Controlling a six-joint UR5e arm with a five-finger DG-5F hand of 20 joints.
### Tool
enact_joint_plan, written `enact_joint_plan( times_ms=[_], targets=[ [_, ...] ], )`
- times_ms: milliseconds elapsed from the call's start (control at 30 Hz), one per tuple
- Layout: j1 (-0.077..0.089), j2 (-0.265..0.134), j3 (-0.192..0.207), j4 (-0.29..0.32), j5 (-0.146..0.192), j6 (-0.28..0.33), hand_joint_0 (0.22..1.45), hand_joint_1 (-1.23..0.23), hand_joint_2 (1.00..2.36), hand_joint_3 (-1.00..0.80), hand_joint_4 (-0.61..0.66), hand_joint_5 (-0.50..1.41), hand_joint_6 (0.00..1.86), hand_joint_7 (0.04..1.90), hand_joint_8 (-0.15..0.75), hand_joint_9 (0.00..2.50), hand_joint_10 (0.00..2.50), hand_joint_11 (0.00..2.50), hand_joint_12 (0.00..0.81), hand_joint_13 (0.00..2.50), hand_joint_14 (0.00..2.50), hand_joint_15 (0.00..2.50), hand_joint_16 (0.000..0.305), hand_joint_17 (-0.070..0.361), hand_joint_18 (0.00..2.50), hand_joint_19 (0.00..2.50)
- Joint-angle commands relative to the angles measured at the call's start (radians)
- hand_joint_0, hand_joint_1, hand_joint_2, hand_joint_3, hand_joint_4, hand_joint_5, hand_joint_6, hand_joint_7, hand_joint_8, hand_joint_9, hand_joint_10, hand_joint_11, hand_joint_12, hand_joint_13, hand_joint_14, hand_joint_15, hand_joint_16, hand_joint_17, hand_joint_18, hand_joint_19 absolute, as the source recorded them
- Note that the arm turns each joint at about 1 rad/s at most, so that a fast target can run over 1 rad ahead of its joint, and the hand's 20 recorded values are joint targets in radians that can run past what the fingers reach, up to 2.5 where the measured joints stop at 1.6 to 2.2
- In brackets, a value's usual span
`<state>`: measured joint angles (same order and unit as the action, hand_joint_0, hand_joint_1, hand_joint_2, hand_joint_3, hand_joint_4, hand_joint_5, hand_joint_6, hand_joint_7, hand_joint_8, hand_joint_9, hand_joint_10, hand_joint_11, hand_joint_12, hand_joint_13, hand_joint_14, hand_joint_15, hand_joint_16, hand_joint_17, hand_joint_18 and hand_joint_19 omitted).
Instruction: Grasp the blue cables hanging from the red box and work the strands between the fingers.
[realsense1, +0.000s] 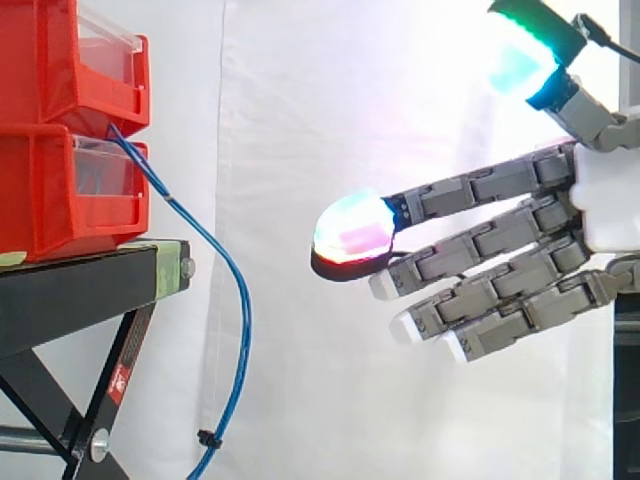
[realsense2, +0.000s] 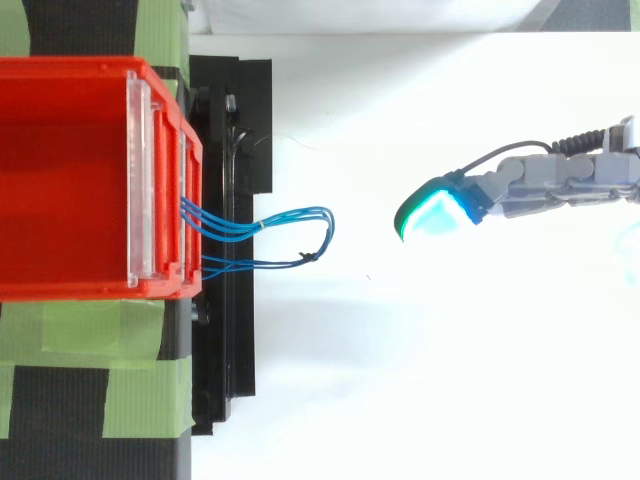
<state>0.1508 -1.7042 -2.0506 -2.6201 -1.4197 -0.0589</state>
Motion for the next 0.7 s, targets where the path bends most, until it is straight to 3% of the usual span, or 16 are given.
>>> enact_joint_plan(
  times_ms=[0,200,367,567,600,667],
  targets=[
    [0.0,-0.035,-0.014,0.051,0.011,0.004,0.62,-0.32,1.0,-1.0,0.07,-0.5,0.0,0.65,0.246,0.0,0.0,0.1,0.347,0.0,0.0,0.21,0.072,0.161,0.0,0.19],
    [-0.007,-0.118,-0.014,0.101,0.004,0.083,0.62,-0.32,1.0,-1.0,0.08,-0.5,0.0,0.66,0.25,0.0,0.0,0.1,0.348,0.0,0.0,0.21,0.072,0.162,0.0,0.18],
    [0.0,-0.147,-0.014,0.181,0.015,0.111,0.62,-0.32,1.0,-1.0,0.08,-0.5,0.0,0.66,0.249,0.0,0.0,0.11,0.346,0.0,0.0,0.22,0.072,0.162,0.0,0.19],
    [0.006,-0.153,-0.014,0.229,0.122,0.1,0.62,-0.34,1.0,-1.0,0.09,-0.5,0.0,0.65,0.259,0.0,0.0,0.1,0.351,0.0,0.0,0.2,0.073,0.164,0.0,0.17],
    [0.01,-0.153,-0.014,0.242,0.165,0.085,0.62,-0.34,1.0,-1.0,0.09,-0.5,0.0,0.65,0.26,0.0,0.0,0.1,0.351,0.0,0.0,0.19,0.073,0.163,0.0,0.16],
    [0.013,-0.153,-0.014,0.245,0.179,0.074,0.62,-0.34,1.0,-1.0,0.1,-0.5,0.0,0.65,0.259,0.0,0.0,0.1,0.35,0.0,0.0,0.2,0.073,0.163,0.0,0.16]
  ],
)
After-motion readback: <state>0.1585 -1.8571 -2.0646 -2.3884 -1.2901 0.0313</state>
